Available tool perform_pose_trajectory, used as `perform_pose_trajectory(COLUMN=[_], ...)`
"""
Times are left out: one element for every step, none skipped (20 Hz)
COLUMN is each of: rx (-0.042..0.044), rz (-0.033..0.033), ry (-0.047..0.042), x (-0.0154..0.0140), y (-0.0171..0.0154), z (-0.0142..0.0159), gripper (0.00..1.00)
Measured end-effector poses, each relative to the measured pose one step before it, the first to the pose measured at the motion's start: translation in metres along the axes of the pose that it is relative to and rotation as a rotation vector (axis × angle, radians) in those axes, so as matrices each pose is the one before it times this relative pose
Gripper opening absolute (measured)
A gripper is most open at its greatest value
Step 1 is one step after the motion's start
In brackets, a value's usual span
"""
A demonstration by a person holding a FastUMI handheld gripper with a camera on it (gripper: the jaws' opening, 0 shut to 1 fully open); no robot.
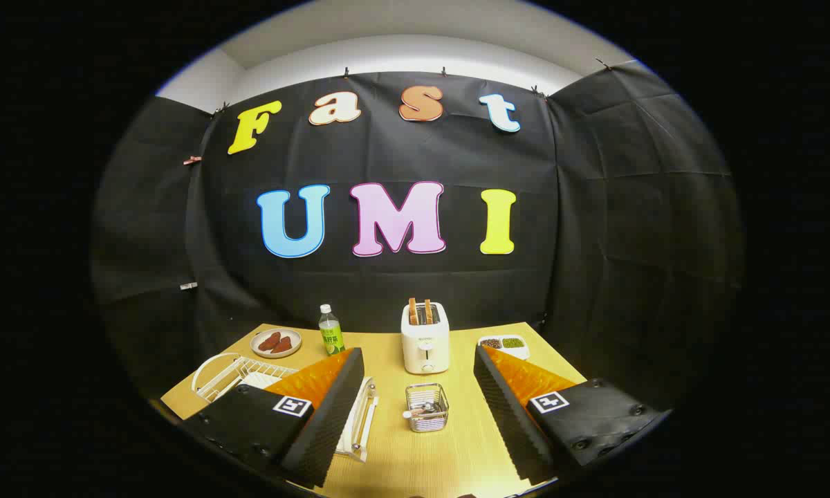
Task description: Take the plate from the dish rack, then take the spoon from the basket and place it into the plate.
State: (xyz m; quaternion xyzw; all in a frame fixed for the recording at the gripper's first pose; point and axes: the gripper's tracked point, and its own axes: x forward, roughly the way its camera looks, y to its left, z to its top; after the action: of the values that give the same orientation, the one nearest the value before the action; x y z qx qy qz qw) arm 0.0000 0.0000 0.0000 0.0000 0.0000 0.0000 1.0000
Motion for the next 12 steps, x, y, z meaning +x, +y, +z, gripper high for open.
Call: perform_pose_trajectory(rx=[-0.00308,-0.00662,-0.00211,0.00271,0.00593,0.00400,0.00087,-0.00173,-0.00234,-0.00084,-0.00086,-0.00119], rz=[0.00599,0.00127,-0.00146,-0.00279,-0.00021,0.00097,0.00075,0.00074,0.00322,0.00415,0.00346,0.00194], ry=[0.00706,0.00344,-0.00111,-0.00247,-0.00101,-0.00015,0.00127,0.00254,0.00500,0.00328,0.00378,0.00202], x=[0.00096,0.00021,0.00016,-0.00042,-0.00001,0.00038,0.00032,0.00013,0.00094,0.00044,0.00042,-0.00019], y=[0.00216,-0.00020,-0.00118,-0.00129,0.00065,0.00045,0.00111,0.00028,0.00101,0.00188,0.00111,0.00136], z=[-0.00223,0.00049,0.00061,0.00182,0.00096,0.00071,-0.00081,0.00013,-0.00056,0.00004,-0.00010,-0.00067], gripper=[0.98,0.98,0.98,0.98,0.98,0.98,0.98,0.98,0.98,0.98,0.98,0.98])
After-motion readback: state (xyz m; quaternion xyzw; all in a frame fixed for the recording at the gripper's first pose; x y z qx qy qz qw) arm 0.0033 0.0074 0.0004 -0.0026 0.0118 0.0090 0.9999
